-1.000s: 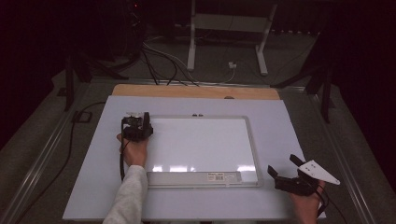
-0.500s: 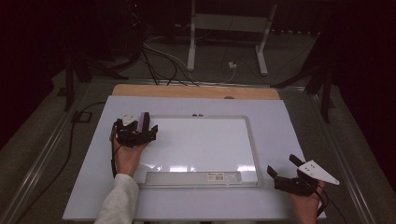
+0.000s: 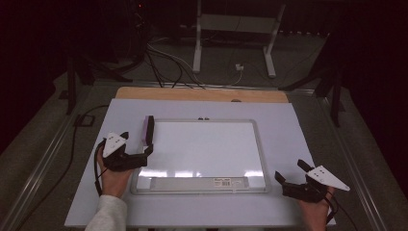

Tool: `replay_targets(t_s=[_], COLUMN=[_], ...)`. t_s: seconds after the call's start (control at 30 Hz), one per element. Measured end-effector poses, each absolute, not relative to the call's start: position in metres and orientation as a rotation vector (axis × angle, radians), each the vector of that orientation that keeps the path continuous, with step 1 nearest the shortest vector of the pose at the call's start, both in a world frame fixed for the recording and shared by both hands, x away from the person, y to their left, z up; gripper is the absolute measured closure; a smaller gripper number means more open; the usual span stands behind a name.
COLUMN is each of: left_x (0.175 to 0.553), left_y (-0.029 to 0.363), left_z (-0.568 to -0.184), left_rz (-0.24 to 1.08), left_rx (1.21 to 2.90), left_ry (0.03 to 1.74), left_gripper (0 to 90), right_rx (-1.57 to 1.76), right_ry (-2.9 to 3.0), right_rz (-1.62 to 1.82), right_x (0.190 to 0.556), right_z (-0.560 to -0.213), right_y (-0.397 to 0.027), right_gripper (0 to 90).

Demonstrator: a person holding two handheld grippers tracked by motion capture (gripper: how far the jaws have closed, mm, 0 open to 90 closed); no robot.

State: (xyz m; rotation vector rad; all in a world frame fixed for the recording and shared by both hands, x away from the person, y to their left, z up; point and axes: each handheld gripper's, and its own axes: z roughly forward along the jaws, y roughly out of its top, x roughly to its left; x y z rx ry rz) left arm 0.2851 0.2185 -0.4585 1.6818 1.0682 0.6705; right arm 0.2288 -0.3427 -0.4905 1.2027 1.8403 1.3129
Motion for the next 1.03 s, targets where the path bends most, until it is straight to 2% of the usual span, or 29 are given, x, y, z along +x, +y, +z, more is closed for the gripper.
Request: replay_targets(t_s=[0.63, 1.03], left_x=[0.243, 0.237], left_y=[0.249, 0.253], left_z=[-0.478, -0.476], left_rz=[0.768, 0.784], left_rx=[1.625, 1.595], left_ry=[1.089, 1.086], left_gripper=[0.5, 0.5], right_rx=[1.192, 1.198], right_ry=[1.835, 1.862], right_rz=[1.334, 1.318], right_x=[0.227, 0.228], right_z=[-0.488, -0.49], right_y=[-0.342, -0.342], right_gripper=[0.0, 0.0])
